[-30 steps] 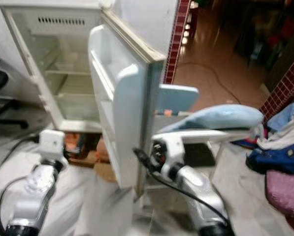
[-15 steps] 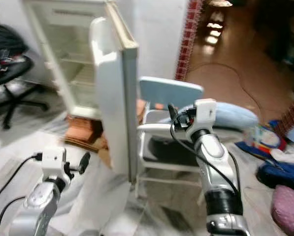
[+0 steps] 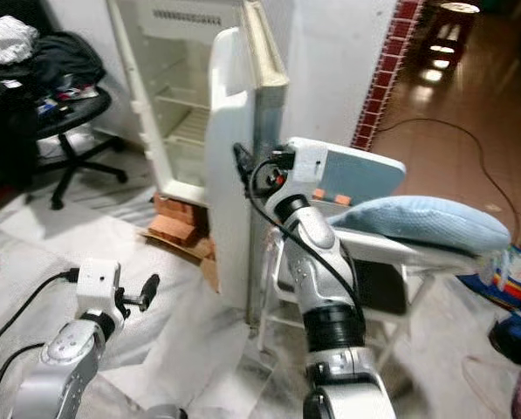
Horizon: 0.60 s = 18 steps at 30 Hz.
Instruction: Restocking fridge
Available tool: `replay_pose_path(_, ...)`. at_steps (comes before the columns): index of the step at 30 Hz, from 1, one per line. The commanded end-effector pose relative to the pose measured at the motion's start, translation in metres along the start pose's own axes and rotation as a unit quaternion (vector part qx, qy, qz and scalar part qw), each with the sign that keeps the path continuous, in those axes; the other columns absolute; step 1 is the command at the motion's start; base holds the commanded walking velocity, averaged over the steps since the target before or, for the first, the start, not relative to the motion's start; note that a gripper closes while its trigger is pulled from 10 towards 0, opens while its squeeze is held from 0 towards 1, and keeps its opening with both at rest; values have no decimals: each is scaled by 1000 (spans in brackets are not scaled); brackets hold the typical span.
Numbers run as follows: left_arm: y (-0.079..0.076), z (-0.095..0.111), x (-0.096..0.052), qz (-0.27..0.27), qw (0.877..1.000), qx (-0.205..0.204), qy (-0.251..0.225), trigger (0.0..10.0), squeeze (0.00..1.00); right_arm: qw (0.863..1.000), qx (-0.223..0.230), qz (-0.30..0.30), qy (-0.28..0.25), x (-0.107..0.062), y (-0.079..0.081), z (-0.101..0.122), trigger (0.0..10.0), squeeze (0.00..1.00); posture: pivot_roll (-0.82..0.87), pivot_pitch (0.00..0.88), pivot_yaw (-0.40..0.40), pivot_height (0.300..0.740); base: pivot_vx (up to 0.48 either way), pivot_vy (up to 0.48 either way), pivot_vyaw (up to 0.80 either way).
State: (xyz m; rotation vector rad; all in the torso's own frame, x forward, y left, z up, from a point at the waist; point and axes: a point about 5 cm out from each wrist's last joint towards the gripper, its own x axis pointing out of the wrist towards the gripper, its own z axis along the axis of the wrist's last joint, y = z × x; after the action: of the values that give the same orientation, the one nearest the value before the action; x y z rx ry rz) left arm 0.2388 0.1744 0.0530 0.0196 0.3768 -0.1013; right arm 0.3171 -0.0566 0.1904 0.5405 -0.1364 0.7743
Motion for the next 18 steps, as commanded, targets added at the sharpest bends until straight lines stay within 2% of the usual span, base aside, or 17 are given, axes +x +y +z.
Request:
replay_pose_path(1,0,4,0,-2,1000,3,-5,10000,0,987,45,153,10,7,45,3,10000,0,98,21,-26,740,0,0,0)
replay_pose_path(2,0,4,0,-2,1000,2,-4,10000,0,980,57,192,19,1,54,3,10000,0,96,20,-29,740,0,0,0)
replay_pose_path(4,0,4,0,-2,1000,2,-3,10000,0,974,60,216,37,-9,58,0,10000,0,96,20,-30,740,0,0,0)
replay_pose_path(8,-1,4,0,-4,1000,3,-3,10000,0,990,25,123,68,-17,26,-15,10000,0,92,20,-28,740,0,0,0)
replay_pose_path(10,0,5,0,-6,1000,4,-3,10000,0,995,15,60,83,-28,6,-18,10000,0,86,21,-20,740,0,0,0)
replay_pose_path(18,0,5,2,-9,1000,9,-1,10000,0,994,4,34,105,-43,-1,-25,10000,0,82,19,-15,740,0,0,0)
